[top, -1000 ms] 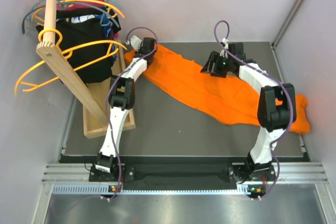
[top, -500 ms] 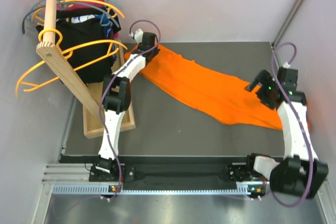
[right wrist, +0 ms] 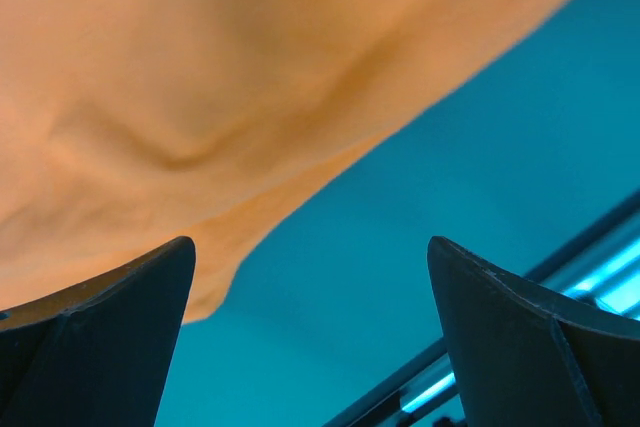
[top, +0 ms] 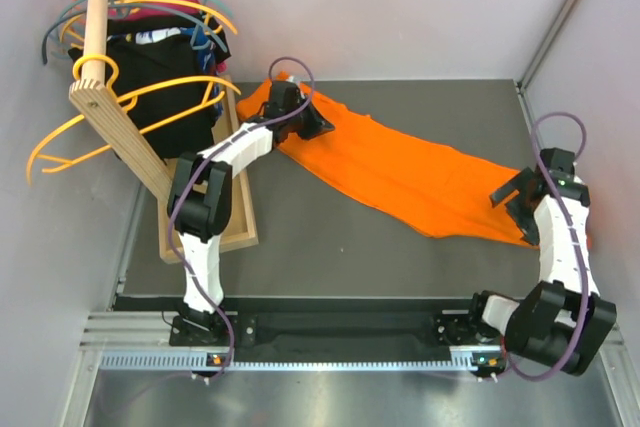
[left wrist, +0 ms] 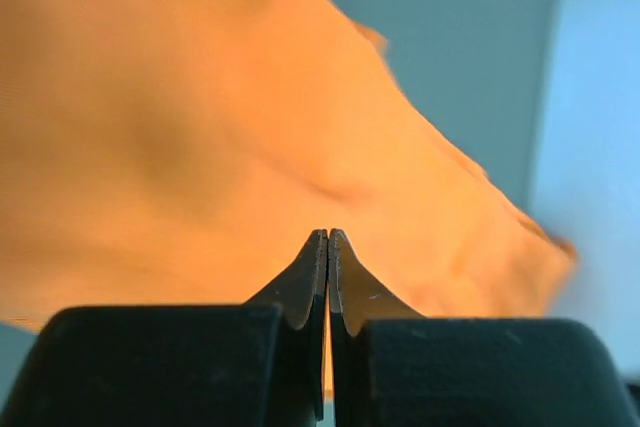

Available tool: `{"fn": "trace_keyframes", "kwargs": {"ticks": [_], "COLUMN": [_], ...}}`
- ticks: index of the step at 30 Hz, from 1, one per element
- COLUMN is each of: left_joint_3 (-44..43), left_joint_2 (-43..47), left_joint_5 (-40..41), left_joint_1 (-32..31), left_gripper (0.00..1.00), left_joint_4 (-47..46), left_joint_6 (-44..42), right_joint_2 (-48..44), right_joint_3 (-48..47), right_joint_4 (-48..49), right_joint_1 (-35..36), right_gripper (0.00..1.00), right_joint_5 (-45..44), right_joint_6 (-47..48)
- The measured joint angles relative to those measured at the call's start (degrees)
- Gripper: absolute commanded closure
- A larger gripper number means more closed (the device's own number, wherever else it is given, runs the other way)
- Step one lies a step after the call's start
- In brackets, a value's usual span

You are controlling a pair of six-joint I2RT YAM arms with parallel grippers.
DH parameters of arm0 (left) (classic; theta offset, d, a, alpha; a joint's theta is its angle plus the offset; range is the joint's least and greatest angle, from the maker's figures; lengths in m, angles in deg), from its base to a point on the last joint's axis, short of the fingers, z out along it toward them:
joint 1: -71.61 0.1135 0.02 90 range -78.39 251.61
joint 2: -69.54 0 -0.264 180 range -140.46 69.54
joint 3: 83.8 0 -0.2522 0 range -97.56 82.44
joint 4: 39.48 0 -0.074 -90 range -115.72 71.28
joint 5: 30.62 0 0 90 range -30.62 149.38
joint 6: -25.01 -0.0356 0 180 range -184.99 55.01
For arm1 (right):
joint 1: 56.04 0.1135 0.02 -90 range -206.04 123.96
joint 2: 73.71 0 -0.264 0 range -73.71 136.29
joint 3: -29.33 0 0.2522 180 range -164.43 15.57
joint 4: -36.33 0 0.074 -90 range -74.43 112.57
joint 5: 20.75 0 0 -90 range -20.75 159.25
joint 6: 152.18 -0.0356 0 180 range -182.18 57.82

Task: Place the trousers on the hanger
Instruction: Fold the trousers at the center of the board.

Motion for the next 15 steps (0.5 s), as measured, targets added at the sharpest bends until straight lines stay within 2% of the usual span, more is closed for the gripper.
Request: {"fn": "trace_keyframes", "kwargs": {"ticks": [6,11,15], "left_joint_3": [2.03,5.55,6.69], "left_joint_2": [1.97,5.16,6.93], "left_joint_5": [-11.8,-15.41,-17.11], "left_joint_1": [-2.95,-5.22,-5.88], "left_gripper": [1.0,1.0,1.0], "left_joint_4": [-2.29,-2.78,-4.11], "left_joint_6": [1.97,2.29,2.34], "right_joint_2": [0.79,1.49,-1.29], "right_joint_3": [2.43,6.75,8.48], "right_joint_4": [-0.11,1.73,10.08], "right_joint_1": [-9.22,-16.72,-19.37], "right_gripper": [0.05,0.1,0.11], "right_joint_5": [-3.04,-4.13,-5.79], "right_joint_6": [-2.89,-3.56,-0.9]}}
